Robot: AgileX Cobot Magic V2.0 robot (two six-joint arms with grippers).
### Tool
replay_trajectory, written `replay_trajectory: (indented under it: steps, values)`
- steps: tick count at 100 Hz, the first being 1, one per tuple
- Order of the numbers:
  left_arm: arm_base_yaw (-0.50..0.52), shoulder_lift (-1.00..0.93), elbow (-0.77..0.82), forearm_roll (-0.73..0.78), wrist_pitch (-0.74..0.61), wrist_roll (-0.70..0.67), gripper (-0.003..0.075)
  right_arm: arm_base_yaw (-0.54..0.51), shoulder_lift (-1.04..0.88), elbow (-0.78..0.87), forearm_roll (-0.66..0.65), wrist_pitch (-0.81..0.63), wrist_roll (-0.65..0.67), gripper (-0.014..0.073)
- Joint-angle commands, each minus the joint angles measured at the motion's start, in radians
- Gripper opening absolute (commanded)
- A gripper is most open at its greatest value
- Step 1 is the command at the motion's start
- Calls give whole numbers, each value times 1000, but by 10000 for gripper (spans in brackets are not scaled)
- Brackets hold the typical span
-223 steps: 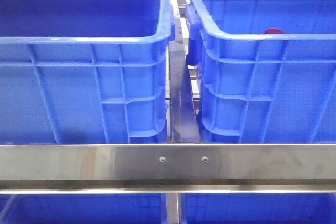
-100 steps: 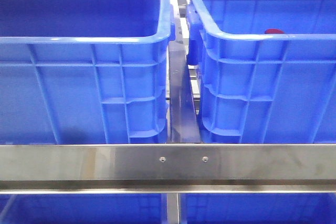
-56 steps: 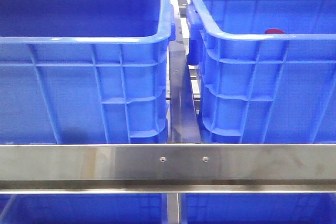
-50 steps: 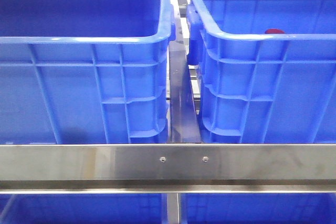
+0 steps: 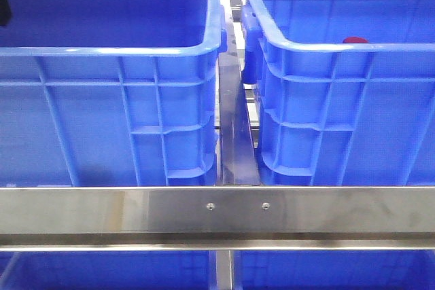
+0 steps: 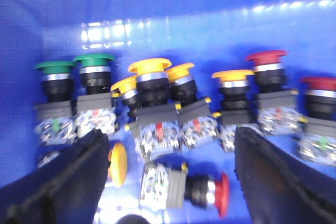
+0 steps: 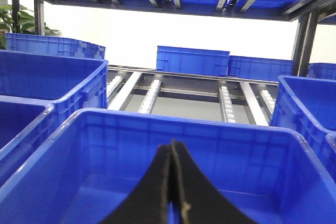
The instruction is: Pick red and yellow buttons and place in box
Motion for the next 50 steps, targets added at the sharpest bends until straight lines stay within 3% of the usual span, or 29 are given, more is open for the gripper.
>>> replay_trajectory:
  steps: [1, 50]
  values:
    - [1, 2, -52, 10, -47, 2, 476, 3, 4, -27, 81, 31, 0, -68]
    - [28, 132, -54, 31, -98, 2, 476, 3, 6, -27, 81, 31, 0, -68]
